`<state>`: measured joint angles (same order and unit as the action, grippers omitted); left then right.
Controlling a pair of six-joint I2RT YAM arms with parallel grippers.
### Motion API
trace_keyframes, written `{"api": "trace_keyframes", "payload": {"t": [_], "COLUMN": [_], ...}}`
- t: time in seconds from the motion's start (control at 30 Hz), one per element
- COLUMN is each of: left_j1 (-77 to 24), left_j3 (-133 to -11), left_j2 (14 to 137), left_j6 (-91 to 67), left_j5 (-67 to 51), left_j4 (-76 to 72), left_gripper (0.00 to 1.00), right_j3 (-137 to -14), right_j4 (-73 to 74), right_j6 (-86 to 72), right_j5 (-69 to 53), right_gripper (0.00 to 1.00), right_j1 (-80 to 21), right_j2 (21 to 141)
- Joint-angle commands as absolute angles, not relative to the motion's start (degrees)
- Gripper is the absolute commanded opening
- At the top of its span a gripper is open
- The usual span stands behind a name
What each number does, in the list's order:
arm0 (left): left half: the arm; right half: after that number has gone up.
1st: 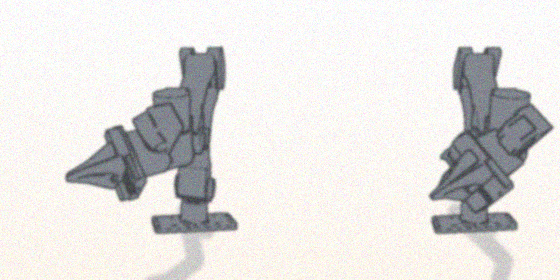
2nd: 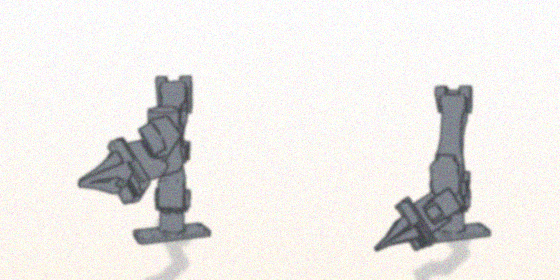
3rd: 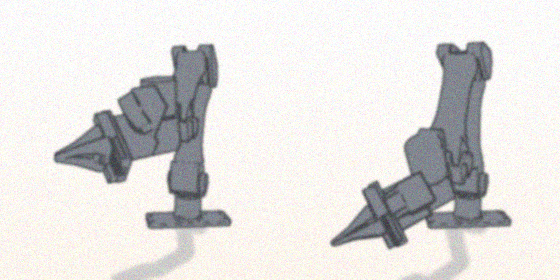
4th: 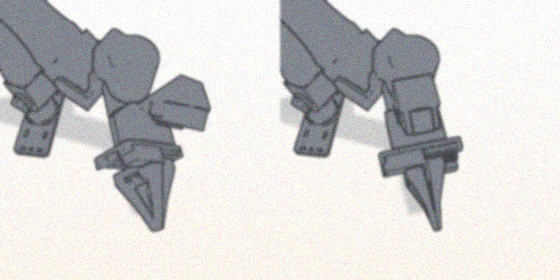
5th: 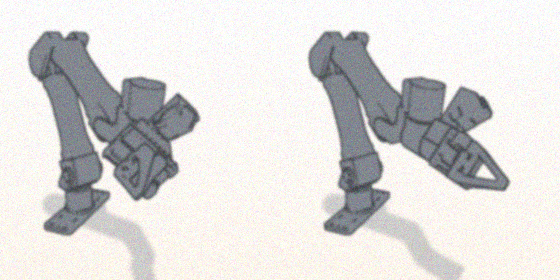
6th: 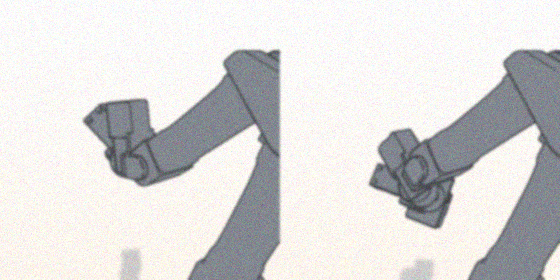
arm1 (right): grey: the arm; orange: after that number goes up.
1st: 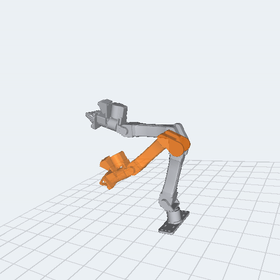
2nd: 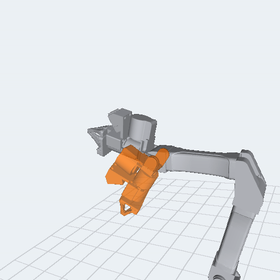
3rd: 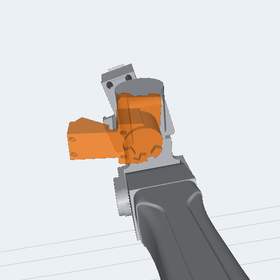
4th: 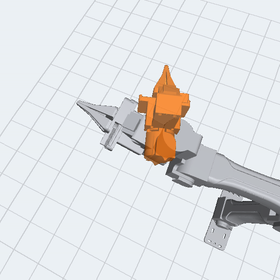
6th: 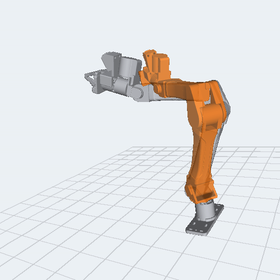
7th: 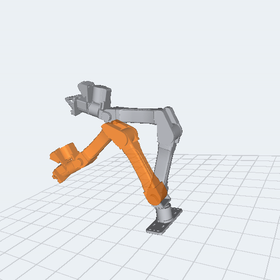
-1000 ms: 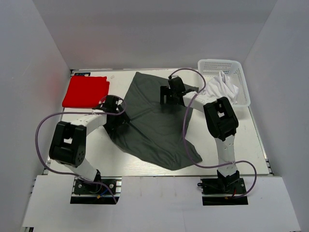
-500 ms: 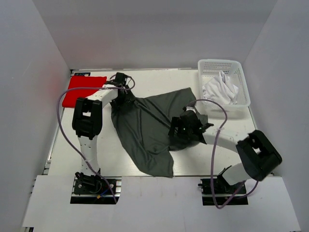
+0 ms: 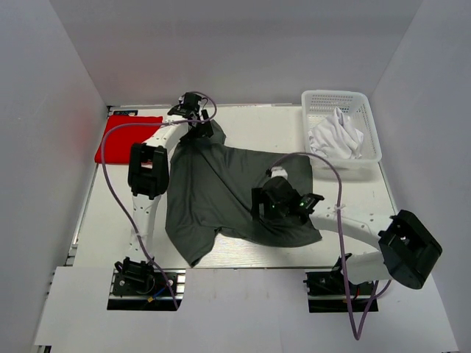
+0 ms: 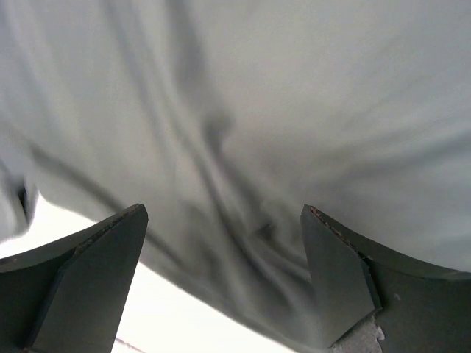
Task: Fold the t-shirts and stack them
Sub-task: Flatten out the tshirt
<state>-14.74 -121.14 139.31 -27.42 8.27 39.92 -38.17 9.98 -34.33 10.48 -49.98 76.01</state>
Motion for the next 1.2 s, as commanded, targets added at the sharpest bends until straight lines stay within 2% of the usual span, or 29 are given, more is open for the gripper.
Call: {"api": "trace_keyframes", "payload": {"t": [0.0, 0.2, 0.33, 0.5, 0.77, 1.17], "left_j1": [-14.5, -14.5, -14.5, -14.5, -14.5, -12.75], "left_j3": [-116.76, -98.48, -94.66, -106.07, -118.54, -126.38], "left_j2": [128.96, 116.65, 114.61, 123.81, 134.54, 143.34], "left_j6": [-24.79, -26.19, -24.79, -24.79, -23.64, -25.05], "left_j5": [12.12, 16.78, 14.06, 10.64, 4.14, 9.67], "left_j4": [42.01, 35.52, 30.94, 35.94, 38.31, 46.4], "left_gripper": [1.0, 1.0, 1.0, 1.0, 1.0, 1.0], "right_j3": [-45.08, -52.72, -58.08, -67.49, -77.86, -93.59], "right_j4": [14.58, 18.36, 18.02, 19.16, 19.95, 23.02], "right_j6": [-36.2, -35.77, -32.36, -28.57, -24.88, -21.8], "right_j5": [28.7, 31.46, 31.38, 27.08, 24.17, 21.45], "right_gripper": [0.9, 0.9, 0.9, 0.9, 0.9, 0.9], "right_j1": [-48.61, -43.42, -39.91, -34.81, -30.06, -27.6], "right_j2": [75.14, 81.37, 88.48, 100.6, 112.4, 128.21]}}
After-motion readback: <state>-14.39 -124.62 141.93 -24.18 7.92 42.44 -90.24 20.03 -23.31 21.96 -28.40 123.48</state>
